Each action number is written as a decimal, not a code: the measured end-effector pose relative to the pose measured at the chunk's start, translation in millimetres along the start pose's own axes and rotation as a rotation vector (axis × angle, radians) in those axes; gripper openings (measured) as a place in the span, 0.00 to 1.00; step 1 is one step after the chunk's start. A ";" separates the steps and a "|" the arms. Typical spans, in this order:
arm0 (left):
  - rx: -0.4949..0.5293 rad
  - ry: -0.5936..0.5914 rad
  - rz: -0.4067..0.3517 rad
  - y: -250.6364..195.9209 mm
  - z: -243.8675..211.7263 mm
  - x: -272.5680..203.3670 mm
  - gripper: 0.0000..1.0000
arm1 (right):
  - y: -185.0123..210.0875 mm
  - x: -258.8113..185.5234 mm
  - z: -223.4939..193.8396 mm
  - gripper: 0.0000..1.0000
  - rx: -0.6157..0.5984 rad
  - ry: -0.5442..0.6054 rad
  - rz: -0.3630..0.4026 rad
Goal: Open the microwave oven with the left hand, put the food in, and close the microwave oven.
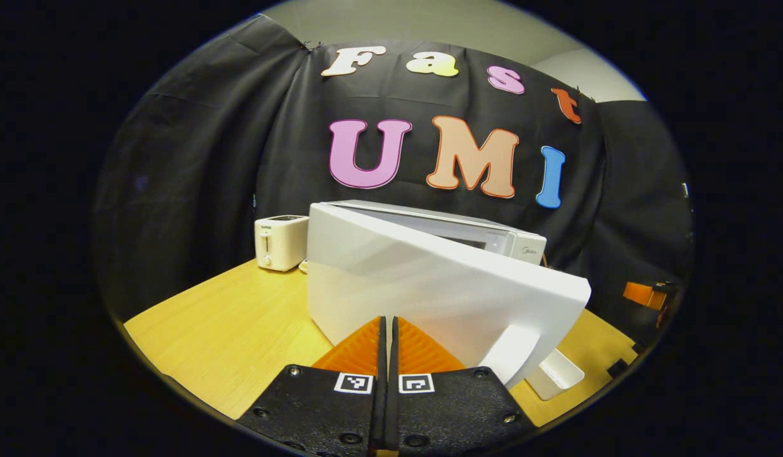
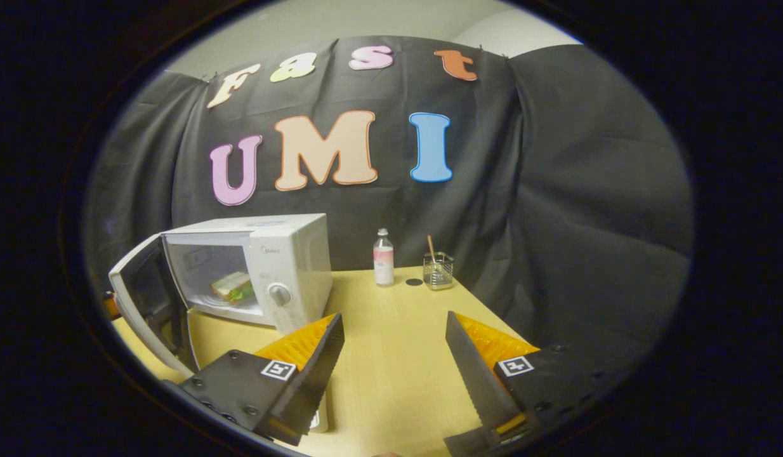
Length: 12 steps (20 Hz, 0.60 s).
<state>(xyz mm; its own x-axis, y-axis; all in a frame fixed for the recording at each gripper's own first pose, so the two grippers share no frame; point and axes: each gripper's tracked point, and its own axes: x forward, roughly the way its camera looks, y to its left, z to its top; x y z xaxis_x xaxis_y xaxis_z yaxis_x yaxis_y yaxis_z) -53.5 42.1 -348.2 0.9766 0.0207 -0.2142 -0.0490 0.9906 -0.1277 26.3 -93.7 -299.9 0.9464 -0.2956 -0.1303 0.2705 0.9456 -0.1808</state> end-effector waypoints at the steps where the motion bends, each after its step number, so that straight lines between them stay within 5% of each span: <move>1: -0.004 -0.002 -0.004 -4.2 0.4 4.1 0.01 | -0.8 1.0 -0.3 0.92 0.000 0.004 0.000; 5: -0.012 -0.006 -0.035 -24.5 3.9 22.3 0.01 | -4.8 1.2 -3.2 0.99 0.017 0.016 -0.003; 6: -0.014 -0.008 -0.046 -30.1 5.8 25.5 0.01 | -6.8 1.1 -4.3 0.93 0.023 0.019 -0.007; 11: -0.010 -0.005 -0.082 -55.1 9.4 49.6 0.01 | -15.4 1.0 -12.8 0.99 0.027 0.038 -0.027; 12: -0.009 -0.005 -0.095 -62.0 11.5 53.7 0.01 | -16.8 0.5 -13.7 0.92 0.021 0.041 -0.030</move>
<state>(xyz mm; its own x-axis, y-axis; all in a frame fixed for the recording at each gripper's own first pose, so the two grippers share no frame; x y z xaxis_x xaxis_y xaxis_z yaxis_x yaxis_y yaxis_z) 4.4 -16.7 -340.7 0.9780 -0.0725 -0.1957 0.0420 0.9869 -0.1561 19.8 -111.6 -310.3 0.9300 -0.3285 -0.1647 0.3024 0.9388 -0.1648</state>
